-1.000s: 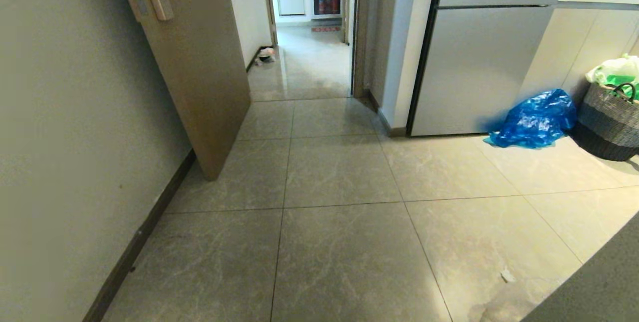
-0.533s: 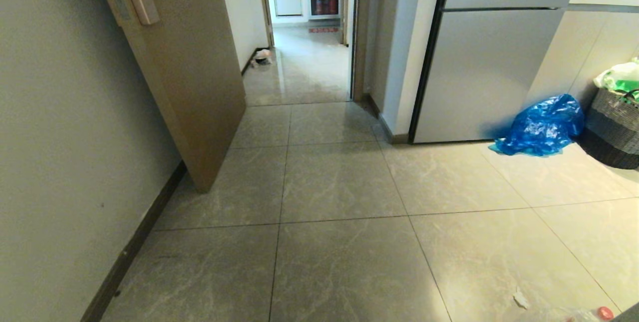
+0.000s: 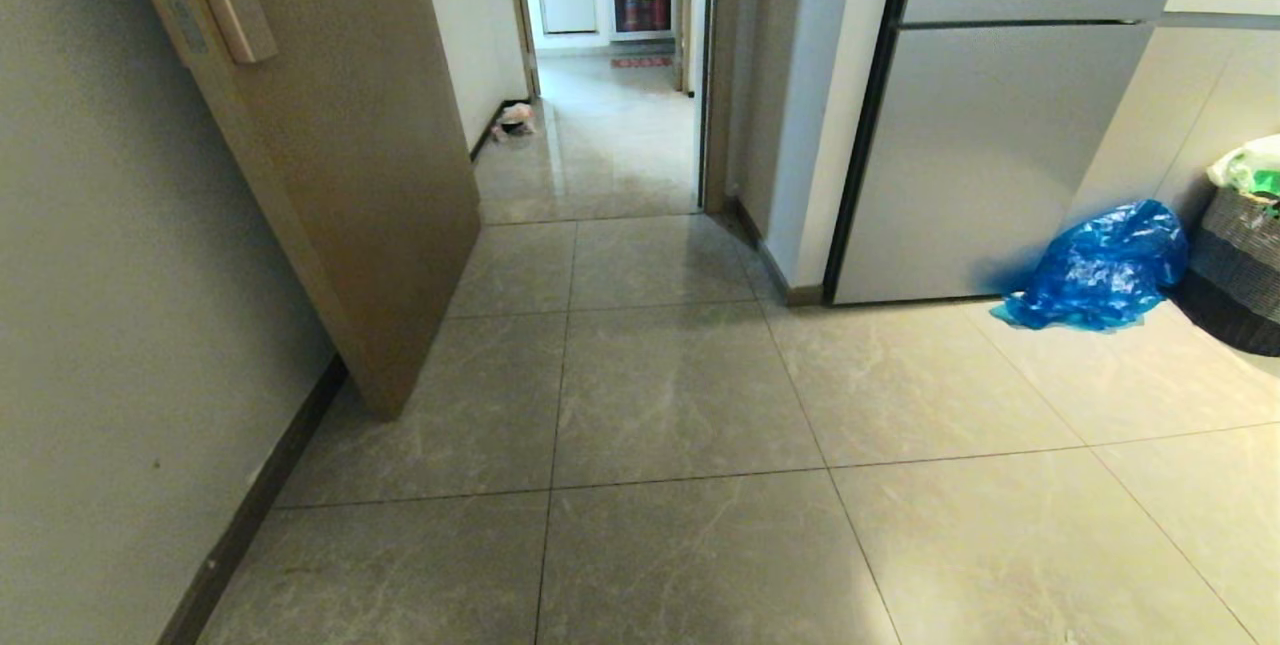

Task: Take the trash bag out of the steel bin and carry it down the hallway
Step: Put the trash bag at the door

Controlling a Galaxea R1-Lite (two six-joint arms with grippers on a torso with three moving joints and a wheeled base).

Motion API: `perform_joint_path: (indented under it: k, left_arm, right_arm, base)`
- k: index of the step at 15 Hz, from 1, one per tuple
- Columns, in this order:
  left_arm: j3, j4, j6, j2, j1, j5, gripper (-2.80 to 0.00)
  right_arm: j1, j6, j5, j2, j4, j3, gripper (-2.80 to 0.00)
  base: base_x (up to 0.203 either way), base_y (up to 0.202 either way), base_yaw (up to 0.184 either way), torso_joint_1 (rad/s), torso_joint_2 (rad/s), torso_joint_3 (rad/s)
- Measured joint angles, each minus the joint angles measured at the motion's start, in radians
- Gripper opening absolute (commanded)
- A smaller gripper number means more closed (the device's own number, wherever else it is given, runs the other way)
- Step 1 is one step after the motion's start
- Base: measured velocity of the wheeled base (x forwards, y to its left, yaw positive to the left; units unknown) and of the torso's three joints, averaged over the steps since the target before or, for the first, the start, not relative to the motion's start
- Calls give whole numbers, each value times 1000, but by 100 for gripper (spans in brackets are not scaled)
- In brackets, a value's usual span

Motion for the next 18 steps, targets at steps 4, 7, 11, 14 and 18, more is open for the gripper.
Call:
perform_joint_path:
  k: [4, 7, 11, 14, 18]
  left_arm:
    - [0, 1, 0, 0, 0, 0, -280]
    - [0, 1, -1, 0, 0, 0, -280]
    - [0, 1, -1, 0, 0, 0, -280]
    - [0, 1, -1, 0, 0, 1, -280]
    - [0, 1, -2, 0, 0, 0, -280]
  right_arm:
    - [0, 2, 0, 0, 0, 0, -280]
    - [-1, 1, 0, 0, 1, 0, -280]
    - [0, 1, 0, 0, 1, 0, -280]
    - [0, 1, 0, 0, 0, 0, -280]
    - [-1, 1, 0, 0, 0, 0, -280]
  base:
    - [186, 0, -2, 3, 0, 0]
    - [188, 0, -2, -1, 1, 4]
    - [186, 0, -3, 2, 5, 3]
    - [187, 0, -6, -1, 4, 3]
    - [184, 0, -5, 4, -1, 3]
